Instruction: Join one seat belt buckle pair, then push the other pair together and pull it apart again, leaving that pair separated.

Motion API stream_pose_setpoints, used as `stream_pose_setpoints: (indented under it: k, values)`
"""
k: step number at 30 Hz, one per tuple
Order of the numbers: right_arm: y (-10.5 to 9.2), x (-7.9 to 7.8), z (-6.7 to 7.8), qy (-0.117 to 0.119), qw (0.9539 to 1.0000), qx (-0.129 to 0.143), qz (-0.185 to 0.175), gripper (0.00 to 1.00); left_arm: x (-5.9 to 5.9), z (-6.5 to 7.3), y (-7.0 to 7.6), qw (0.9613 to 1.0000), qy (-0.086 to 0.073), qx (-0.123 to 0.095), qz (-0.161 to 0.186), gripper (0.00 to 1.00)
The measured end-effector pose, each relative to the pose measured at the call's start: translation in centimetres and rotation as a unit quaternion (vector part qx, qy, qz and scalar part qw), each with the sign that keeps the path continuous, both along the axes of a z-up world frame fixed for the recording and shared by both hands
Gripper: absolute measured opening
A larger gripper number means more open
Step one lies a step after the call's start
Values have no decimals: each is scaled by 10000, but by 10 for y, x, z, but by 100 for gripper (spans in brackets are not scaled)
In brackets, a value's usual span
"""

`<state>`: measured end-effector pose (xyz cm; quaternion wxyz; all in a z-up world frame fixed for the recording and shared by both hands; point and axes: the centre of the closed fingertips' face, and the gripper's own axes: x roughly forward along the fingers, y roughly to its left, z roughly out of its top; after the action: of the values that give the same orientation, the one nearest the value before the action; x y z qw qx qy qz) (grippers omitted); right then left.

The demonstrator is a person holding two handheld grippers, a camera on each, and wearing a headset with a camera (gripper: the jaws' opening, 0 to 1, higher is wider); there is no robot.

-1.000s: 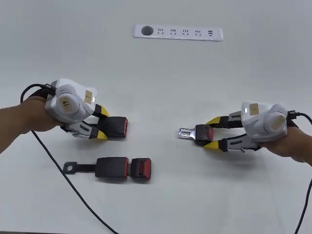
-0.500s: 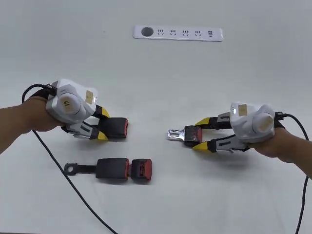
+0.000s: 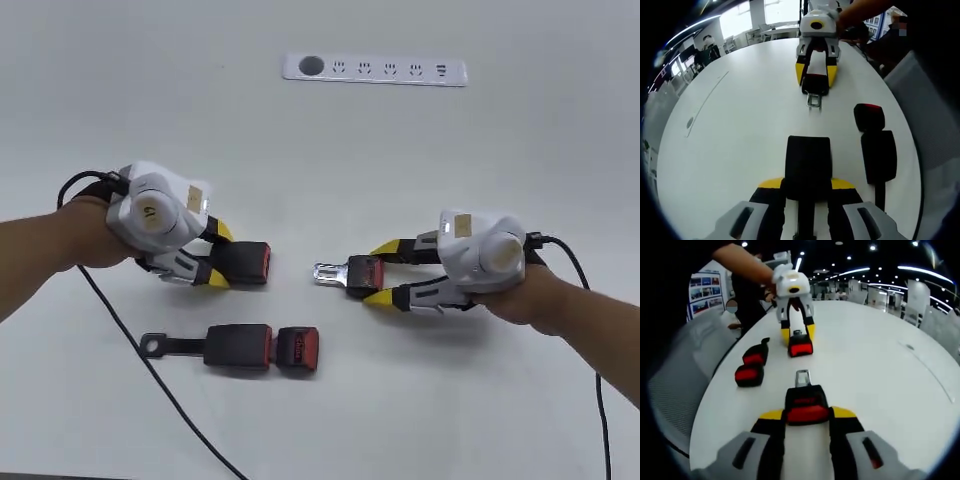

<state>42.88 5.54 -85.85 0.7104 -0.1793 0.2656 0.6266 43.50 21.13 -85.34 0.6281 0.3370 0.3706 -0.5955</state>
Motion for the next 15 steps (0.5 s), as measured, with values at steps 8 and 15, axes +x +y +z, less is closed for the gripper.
stream_pose_setpoints:
  k: [8, 15]
  values:
    - [19, 5, 1, 8, 9999, 86, -56, 34, 0, 0, 0, 10000, 4, 41, -43, 33]
    - [41, 4, 2, -39, 9999, 128, -12, 34, -1, -1, 1, 9999, 3, 85, -61, 33]
